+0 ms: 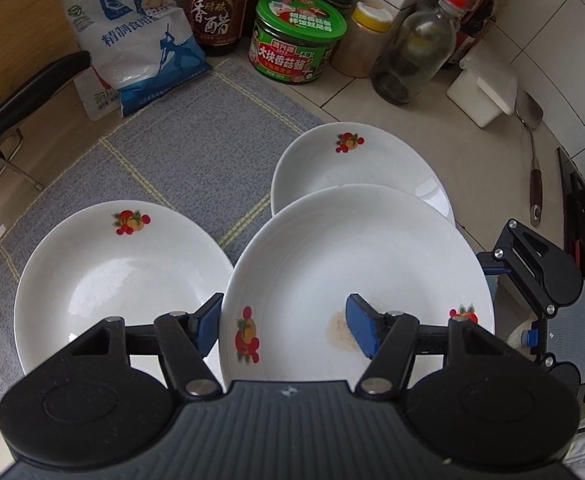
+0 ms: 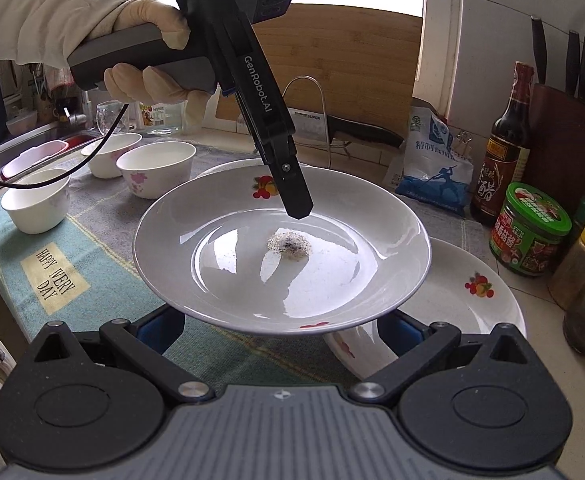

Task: Organize plates and bowls
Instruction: 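Lower the stained plate onto the other fruit-print plate with the left tool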

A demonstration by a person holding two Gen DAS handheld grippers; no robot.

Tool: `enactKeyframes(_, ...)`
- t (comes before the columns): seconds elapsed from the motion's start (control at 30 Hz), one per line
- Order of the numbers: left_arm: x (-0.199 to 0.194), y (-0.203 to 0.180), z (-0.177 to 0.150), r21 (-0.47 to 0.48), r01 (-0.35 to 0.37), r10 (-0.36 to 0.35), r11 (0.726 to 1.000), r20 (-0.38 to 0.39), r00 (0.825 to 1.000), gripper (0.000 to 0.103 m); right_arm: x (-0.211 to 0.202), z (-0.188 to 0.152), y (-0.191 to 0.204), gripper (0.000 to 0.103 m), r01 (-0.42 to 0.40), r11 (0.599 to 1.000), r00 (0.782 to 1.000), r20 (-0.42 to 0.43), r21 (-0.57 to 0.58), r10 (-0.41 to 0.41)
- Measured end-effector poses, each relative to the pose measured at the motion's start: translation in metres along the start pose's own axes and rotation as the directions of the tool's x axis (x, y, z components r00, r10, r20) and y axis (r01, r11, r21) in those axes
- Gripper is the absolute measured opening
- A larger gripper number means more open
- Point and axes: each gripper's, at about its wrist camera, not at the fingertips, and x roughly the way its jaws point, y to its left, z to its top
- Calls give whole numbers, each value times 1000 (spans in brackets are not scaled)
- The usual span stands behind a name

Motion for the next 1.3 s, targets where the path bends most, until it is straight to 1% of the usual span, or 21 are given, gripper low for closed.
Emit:
enactKeyframes(0.27, 27, -17, 29, 54, 26, -25, 998, -19, 999, 64, -8, -12, -24, 103, 46, 998, 999, -13, 48, -46)
enactKeyframes(0.53, 54, -30, 51, 95, 52, -47, 994, -48, 998, 64, -15, -24, -42, 103, 88, 992, 996, -31, 92, -85)
enactKeyframes(0.87, 78, -38, 65, 120, 68, -59, 990, -73, 996, 64, -16, -32, -57, 103, 109, 982, 994, -44, 152, -103)
enactKeyframes(1.3, 91, -41, 72, 135, 65, -53, 989, -89, 995, 64, -15, -32, -62, 103, 123, 977, 991, -71, 175, -113)
